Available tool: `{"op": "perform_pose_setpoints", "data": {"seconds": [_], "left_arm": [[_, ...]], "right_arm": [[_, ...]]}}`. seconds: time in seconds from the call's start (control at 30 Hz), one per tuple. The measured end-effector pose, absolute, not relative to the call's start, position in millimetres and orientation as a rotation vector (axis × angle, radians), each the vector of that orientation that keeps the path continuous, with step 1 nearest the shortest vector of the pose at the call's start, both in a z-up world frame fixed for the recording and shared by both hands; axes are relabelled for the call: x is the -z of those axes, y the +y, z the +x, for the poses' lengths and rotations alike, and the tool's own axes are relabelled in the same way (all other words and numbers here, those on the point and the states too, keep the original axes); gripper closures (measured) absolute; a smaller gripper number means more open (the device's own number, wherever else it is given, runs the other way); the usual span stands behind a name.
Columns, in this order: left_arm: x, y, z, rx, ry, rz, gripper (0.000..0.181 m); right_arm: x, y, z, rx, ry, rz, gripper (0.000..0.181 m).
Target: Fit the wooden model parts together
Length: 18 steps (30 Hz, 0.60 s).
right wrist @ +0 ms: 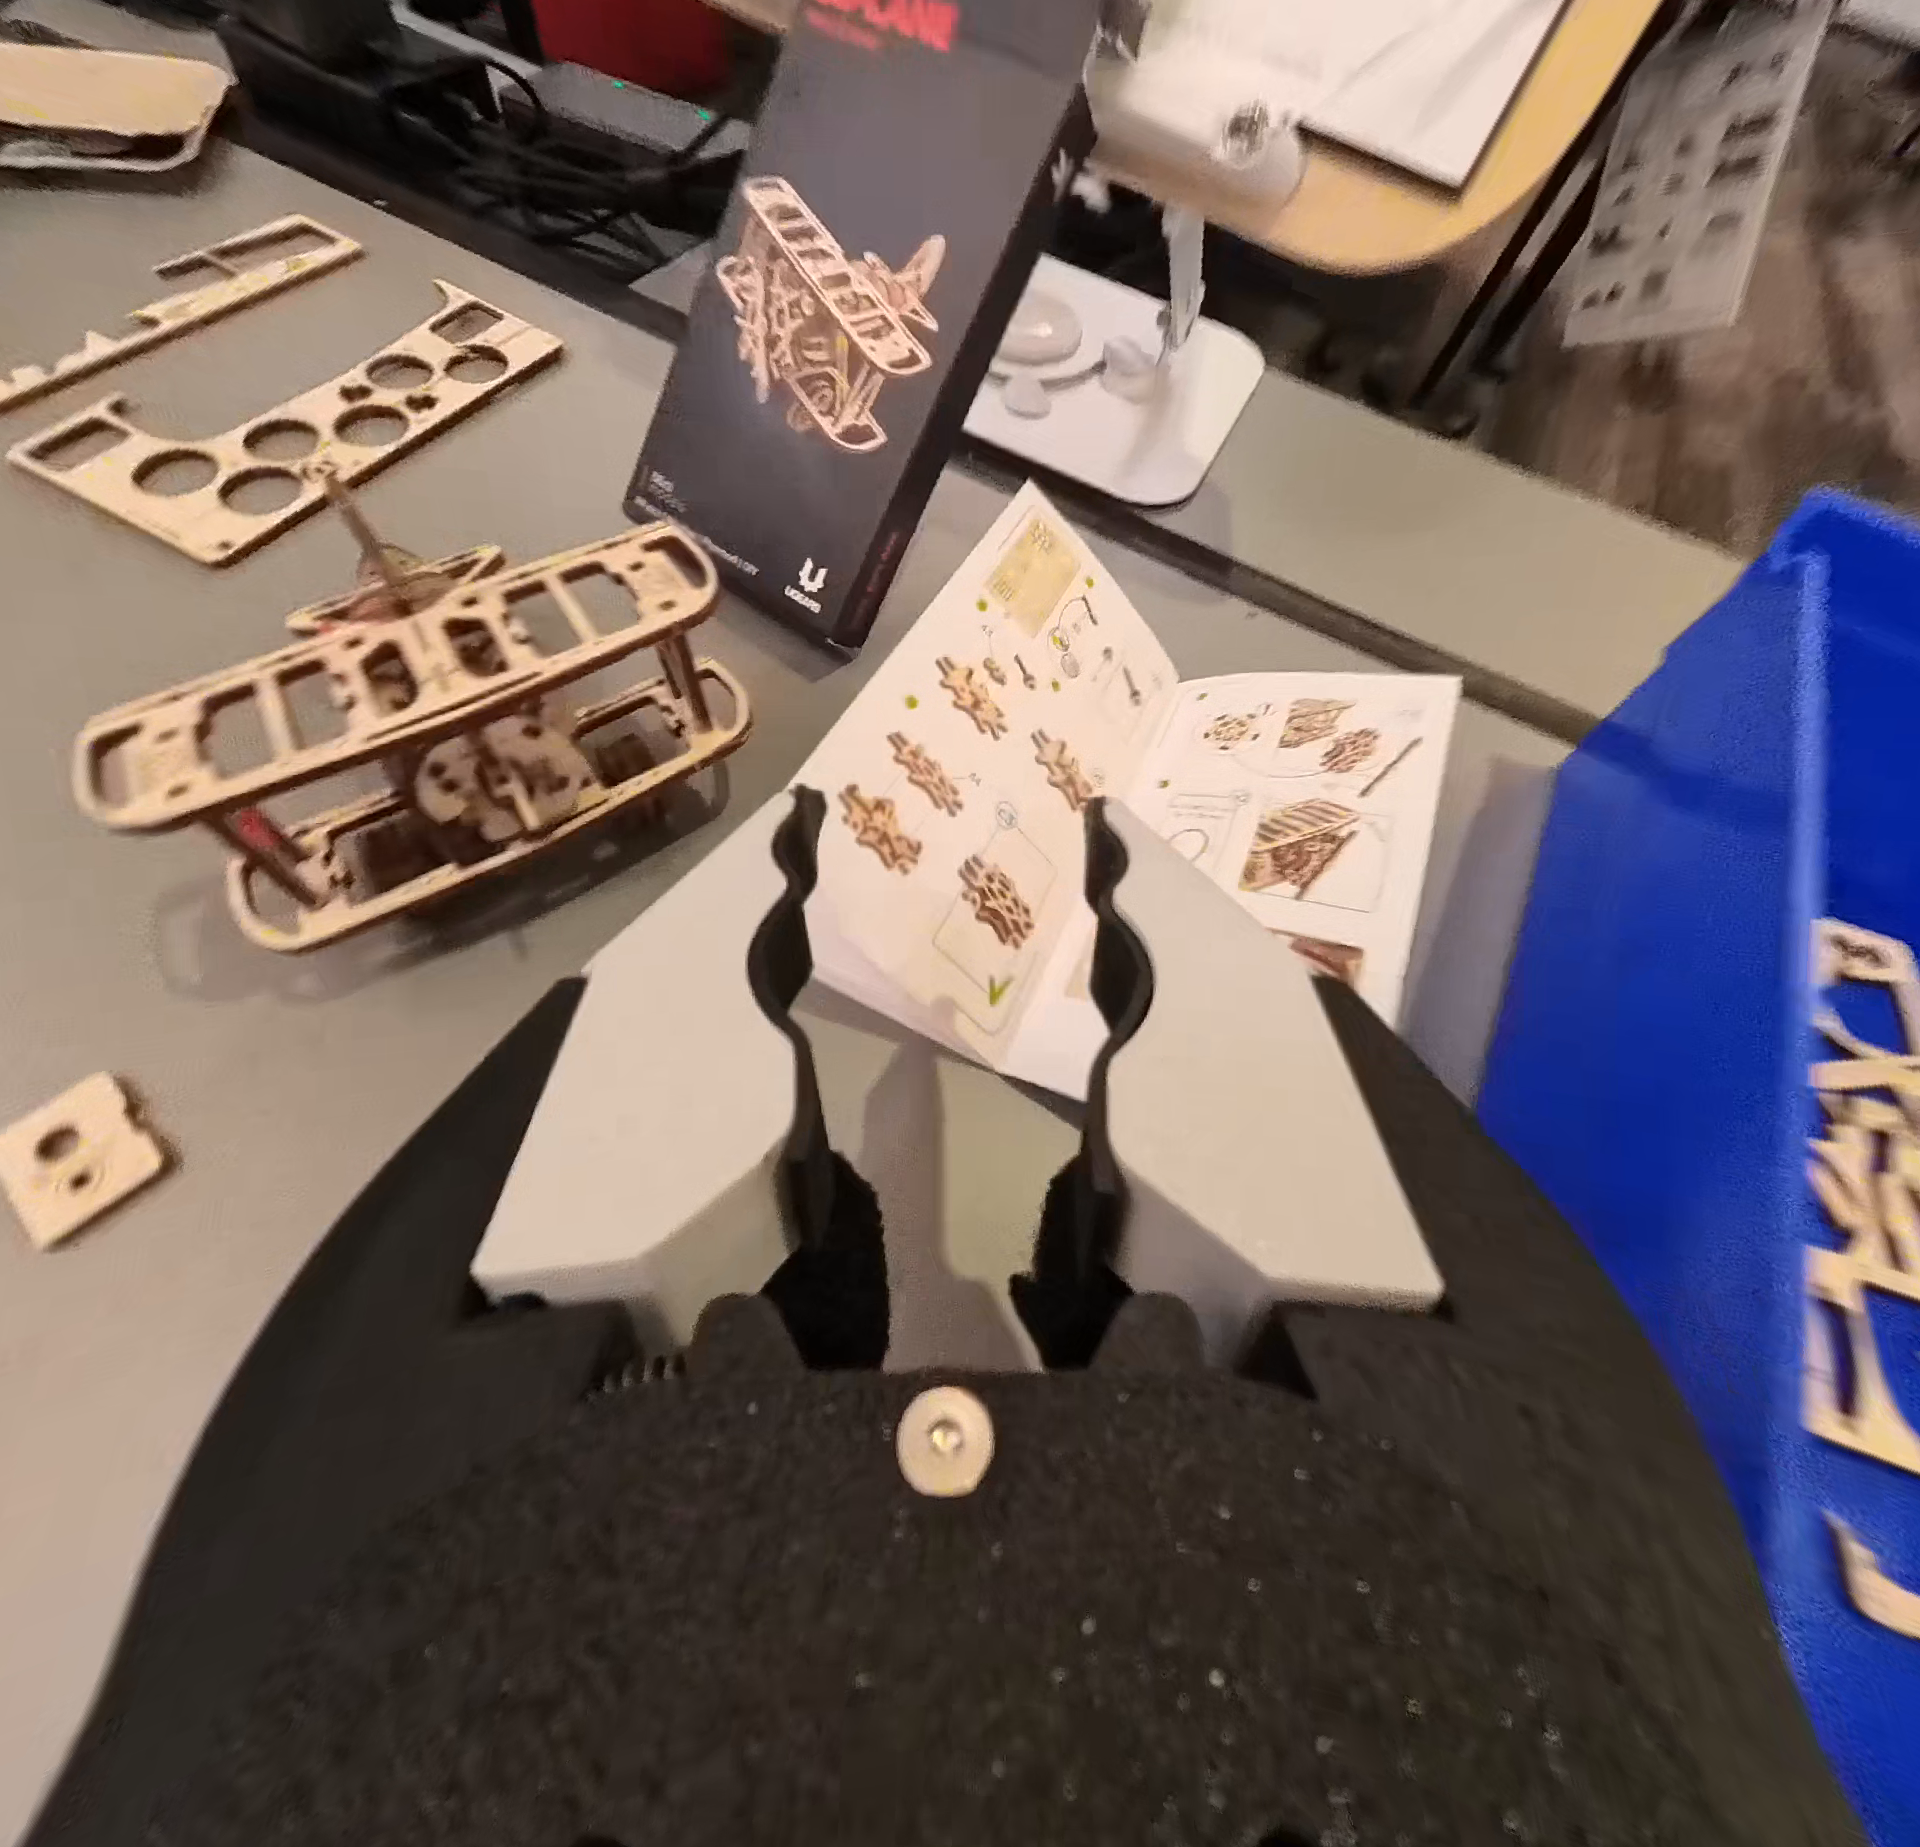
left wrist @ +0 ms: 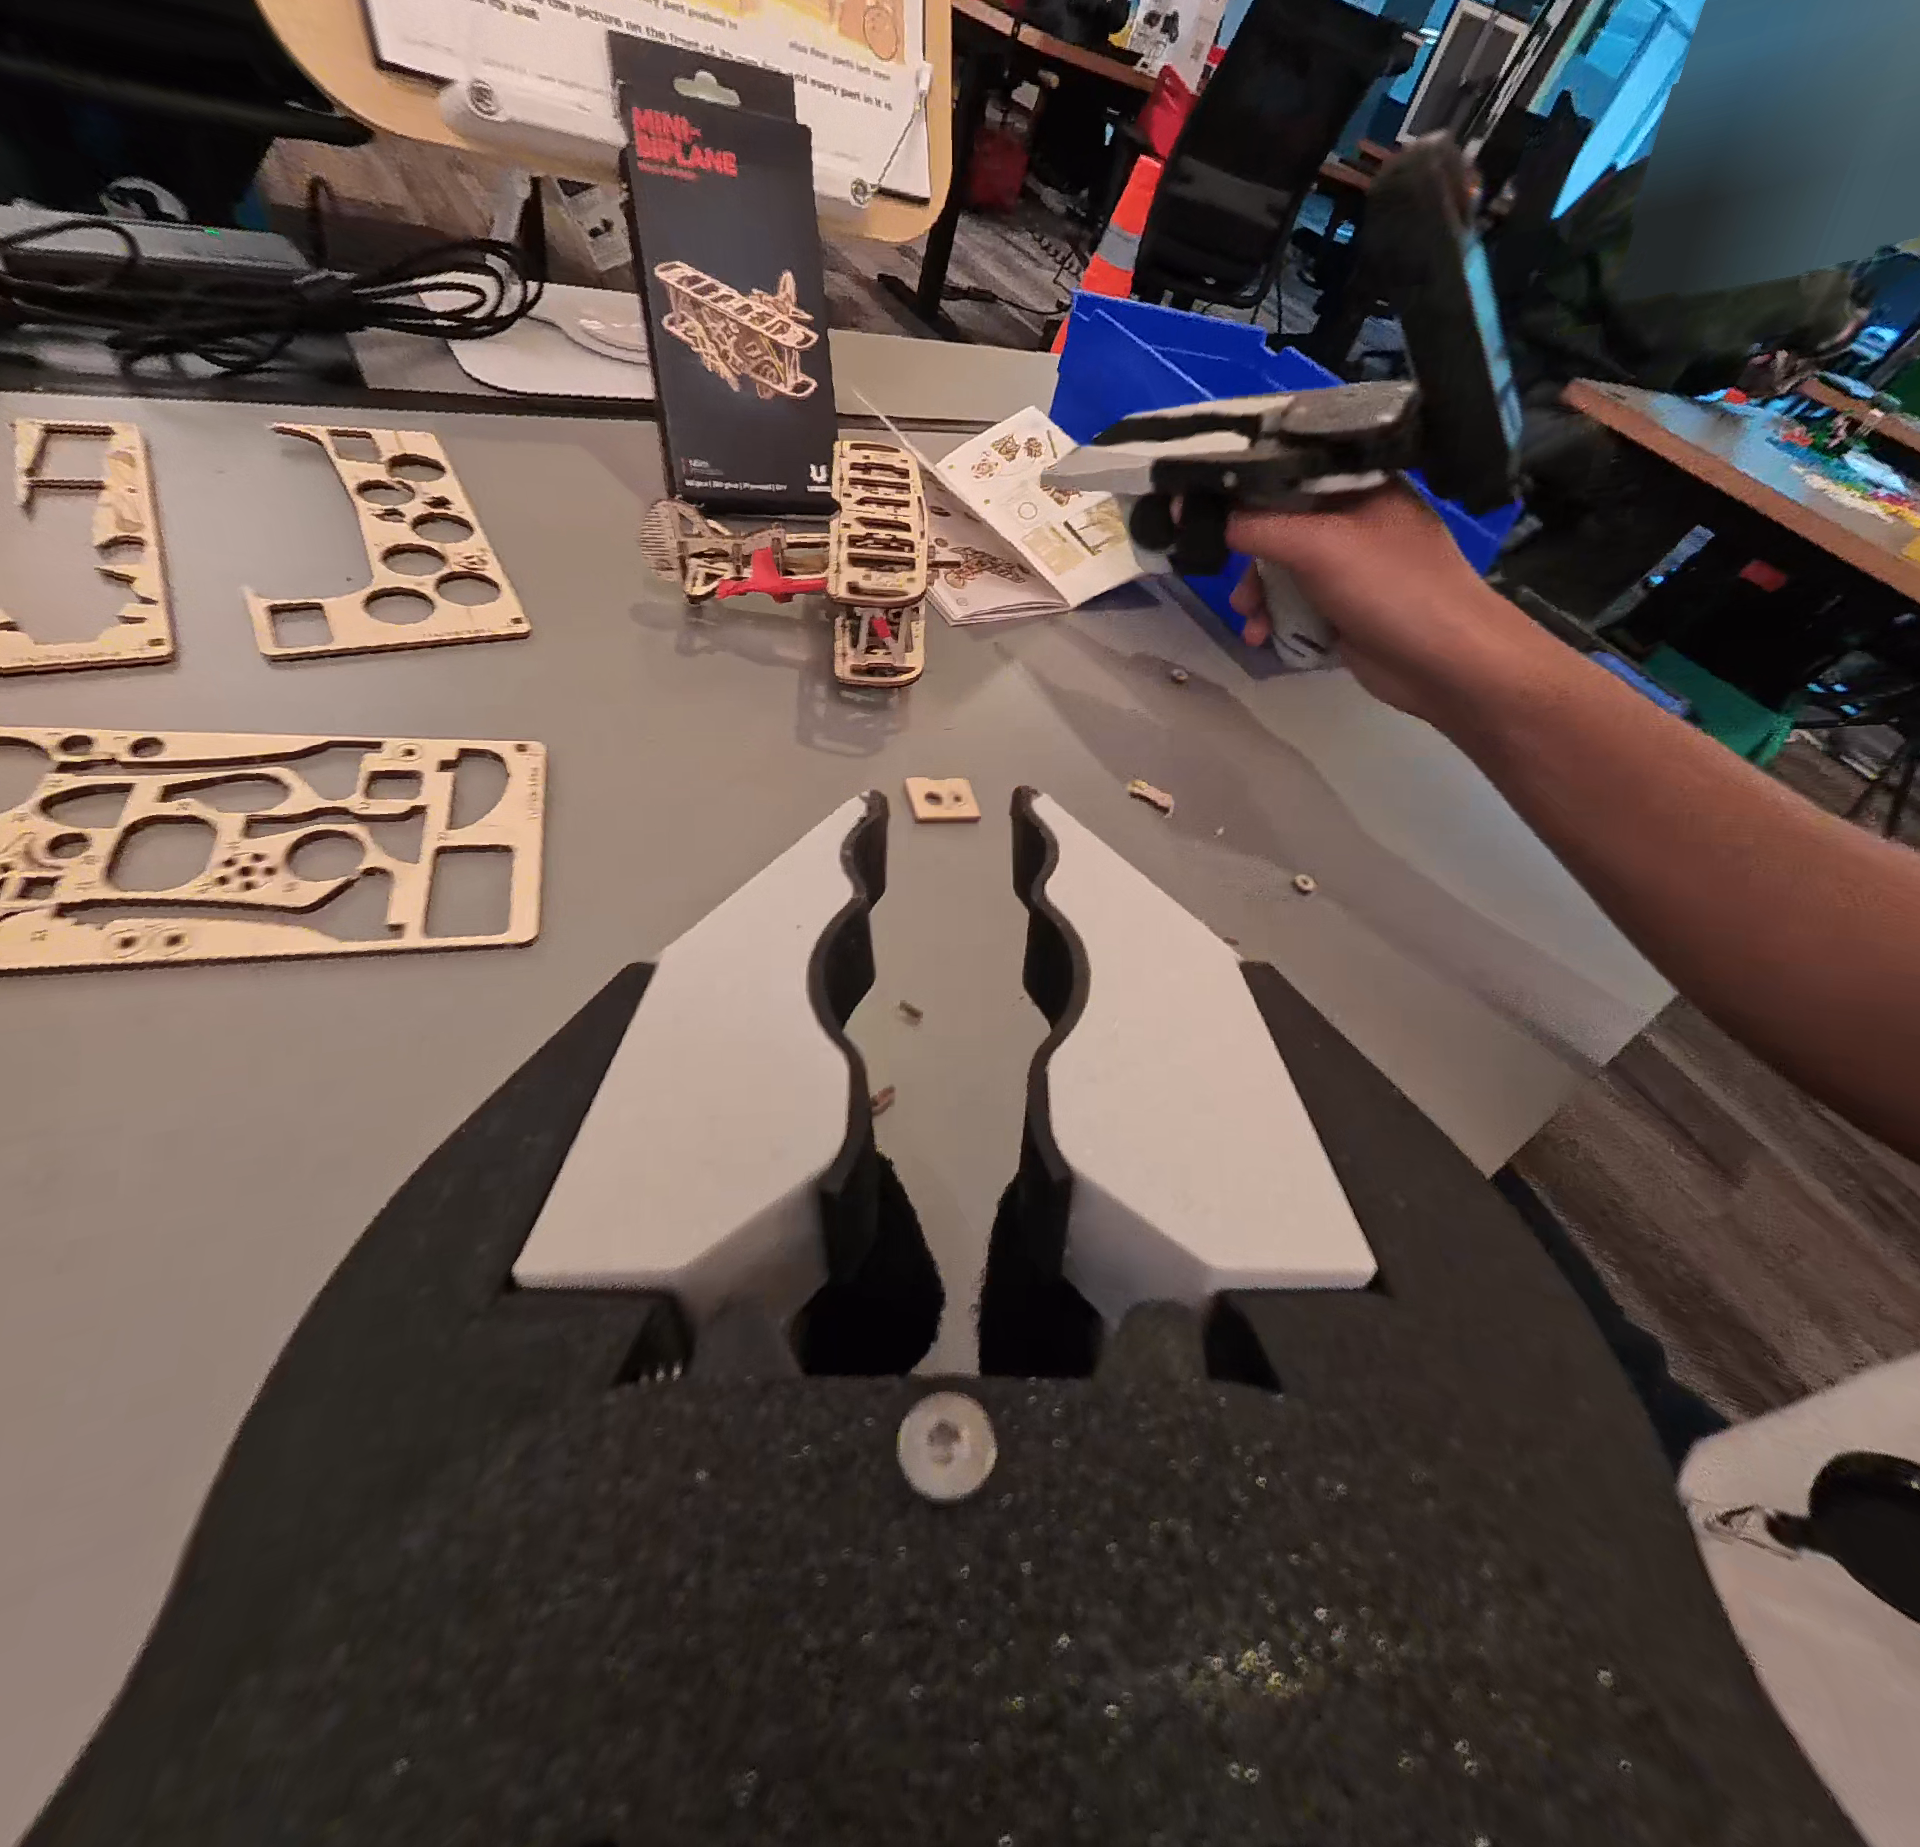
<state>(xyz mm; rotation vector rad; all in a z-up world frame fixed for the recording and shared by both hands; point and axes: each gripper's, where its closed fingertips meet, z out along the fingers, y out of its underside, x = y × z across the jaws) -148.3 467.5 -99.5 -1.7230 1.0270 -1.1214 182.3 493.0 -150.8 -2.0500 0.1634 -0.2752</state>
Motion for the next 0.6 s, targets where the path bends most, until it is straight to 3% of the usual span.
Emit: {"op": "perform_pose_setpoints", "data": {"seconds": [0.13, 0.23, 0.37, 0.5, 0.6], "left_arm": [[105.7, 471.0, -167.0, 1.048, 1.017, -1.713, 0.160], [114.4, 470.9, -173.1, 1.026, 1.034, -1.736, 0.160], [121.1, 464.7, -172.6, 1.013, 1.139, -1.729, 0.160], [126.9, 456.6, -163.0, 1.043, 1.237, -1.718, 0.160], [129.5, 449.6, -153.2, 1.073, 1.279, -1.713, 0.160]], "right_arm": [[188.7, 512.6, 181.8, 0.088, 0.212, -2.213, 0.137], [183.5, 501.9, 173.4, -0.011, 0.237, -2.239, 0.142], [161.7, 440.0, 158.4, -0.040, 0.180, -2.191, 0.137], [165.7, 382.3, 84.1, -0.290, 0.147, -2.117, 0.137], [185.9, 352.0, 56.7, -0.082, 0.033, -2.202, 0.153]]}}
